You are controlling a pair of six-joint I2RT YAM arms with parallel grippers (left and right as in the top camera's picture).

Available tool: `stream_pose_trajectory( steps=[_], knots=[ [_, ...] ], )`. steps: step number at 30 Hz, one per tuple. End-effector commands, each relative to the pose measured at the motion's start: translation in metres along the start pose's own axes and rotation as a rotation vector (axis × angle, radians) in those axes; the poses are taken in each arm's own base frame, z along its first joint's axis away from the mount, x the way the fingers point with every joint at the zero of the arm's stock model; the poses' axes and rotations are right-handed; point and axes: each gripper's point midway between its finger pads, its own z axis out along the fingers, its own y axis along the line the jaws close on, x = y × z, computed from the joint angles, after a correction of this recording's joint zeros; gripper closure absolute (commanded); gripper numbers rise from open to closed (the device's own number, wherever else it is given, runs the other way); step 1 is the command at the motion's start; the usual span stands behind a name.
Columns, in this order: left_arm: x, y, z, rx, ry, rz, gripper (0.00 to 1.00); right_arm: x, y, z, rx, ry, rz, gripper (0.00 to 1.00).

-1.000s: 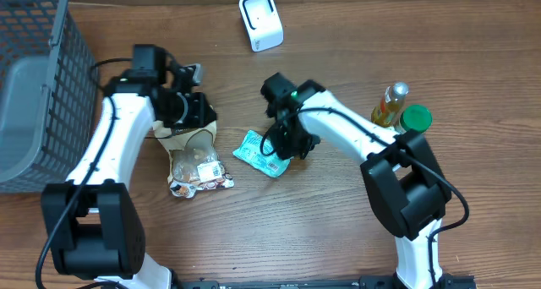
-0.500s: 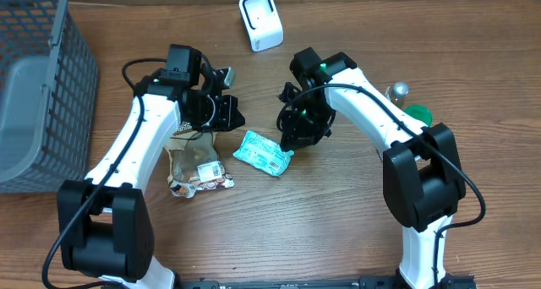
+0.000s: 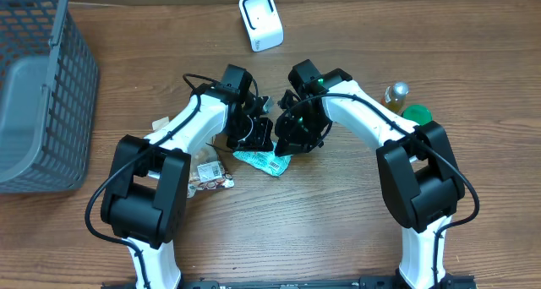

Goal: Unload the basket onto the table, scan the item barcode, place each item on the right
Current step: 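Bring both grippers down onto the teal wipes pack to grasp it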

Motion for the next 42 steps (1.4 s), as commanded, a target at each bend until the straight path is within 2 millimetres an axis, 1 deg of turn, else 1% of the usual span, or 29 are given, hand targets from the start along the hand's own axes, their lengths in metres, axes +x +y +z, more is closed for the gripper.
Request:
stream_pose_trajectory(
  steps=[1, 3, 4, 6, 10, 12, 15, 16, 17, 18, 19, 20, 21, 22, 23, 24, 26, 27, 28, 29, 31, 33, 35, 38, 42],
  knots=[
    [-0.003, 0.011, -0.001, -0.025, -0.013, -0.052, 0.96, -0.008, 0.010, -0.011, -0.037, -0.053, 0.006, 0.93],
    [-0.004, 0.016, -0.001, -0.054, -0.020, -0.063, 0.96, -0.013, 0.010, -0.011, -0.038, -0.069, 0.010, 0.93],
    [-0.005, 0.022, -0.001, -0.089, -0.028, -0.081, 0.96, -0.014, 0.009, -0.011, -0.030, -0.075, 0.013, 0.93],
    [-0.006, 0.028, -0.002, -0.125, -0.036, -0.084, 0.96, -0.015, 0.003, -0.010, -0.001, -0.086, 0.015, 0.93],
    [-0.008, 0.034, -0.003, -0.160, -0.048, -0.081, 0.96, -0.022, -0.015, 0.002, 0.058, -0.134, 0.073, 0.93],
    [-0.008, 0.034, -0.002, -0.170, -0.049, -0.076, 0.96, -0.025, -0.022, 0.013, 0.047, -0.161, 0.099, 0.93],
    [-0.007, 0.036, -0.001, -0.204, -0.051, -0.068, 0.96, -0.023, -0.035, 0.025, 0.059, -0.177, 0.128, 0.93],
    [-0.007, 0.038, -0.001, -0.217, -0.052, -0.066, 0.96, -0.021, -0.045, 0.028, 0.097, -0.184, 0.154, 0.93],
    [-0.007, 0.040, -0.001, -0.236, -0.053, -0.064, 0.96, -0.020, -0.052, 0.029, 0.130, -0.190, 0.165, 0.93],
    [-0.007, 0.042, -0.002, -0.250, -0.054, -0.064, 0.96, -0.020, -0.054, 0.028, 0.141, -0.191, 0.167, 0.94],
    [-0.007, 0.050, -0.004, -0.295, -0.060, -0.066, 0.96, -0.024, -0.047, 0.019, 0.121, -0.204, 0.164, 0.93],
    [-0.008, 0.052, -0.004, -0.306, -0.062, -0.064, 0.96, -0.027, -0.043, 0.012, 0.114, -0.215, 0.159, 0.93],
    [-0.009, 0.051, -0.005, -0.303, -0.065, -0.062, 0.96, -0.033, -0.031, -0.004, 0.102, -0.245, 0.116, 0.93],
    [-0.010, 0.048, -0.006, -0.291, -0.067, -0.060, 0.96, -0.036, -0.022, -0.015, 0.089, -0.266, 0.079, 0.93],
    [-0.014, 0.040, -0.008, -0.257, -0.071, -0.055, 0.96, -0.037, -0.006, -0.032, 0.057, -0.293, 0.032, 0.93],
    [-0.020, 0.030, -0.012, -0.227, -0.075, -0.050, 0.96, -0.034, 0.008, -0.042, 0.013, -0.301, -0.005, 0.93],
    [-0.025, 0.022, -0.021, -0.213, -0.077, -0.048, 0.96, -0.024, 0.026, -0.050, -0.062, -0.276, -0.028, 0.94],
    [-0.028, 0.016, -0.029, -0.214, -0.078, -0.047, 0.96, -0.015, 0.033, -0.050, -0.101, -0.241, -0.029, 0.96],
    [-0.030, 0.014, -0.033, -0.214, -0.076, -0.048, 0.96, -0.008, 0.036, -0.048, -0.118, -0.211, -0.022, 0.96],
    [-0.032, 0.011, -0.039, -0.214, -0.078, -0.046, 0.96, -0.002, 0.034, -0.044, -0.113, -0.184, -0.010, 0.96],
    [-0.032, 0.011, -0.042, -0.216, -0.073, -0.053, 0.96, 0.005, 0.033, -0.039, -0.104, -0.160, -0.003, 0.96],
    [-0.024, 0.021, -0.045, -0.247, -0.045, -0.081, 0.96, 0.012, 0.034, -0.031, -0.096, -0.136, -0.005, 0.96],
    [-0.013, 0.039, -0.049, -0.332, -0.008, -0.111, 0.96, 0.017, 0.037, -0.019, -0.091, -0.117, -0.020, 0.96],
    [-0.012, 0.045, -0.048, -0.357, -0.003, -0.115, 0.96, 0.016, 0.038, -0.007, -0.098, -0.120, 0.011, 0.96],
    [-0.012, 0.054, -0.044, -0.395, 0.002, -0.120, 0.96, 0.015, 0.032, 0.010, -0.072, -0.130, 0.068, 0.96]
  ],
)
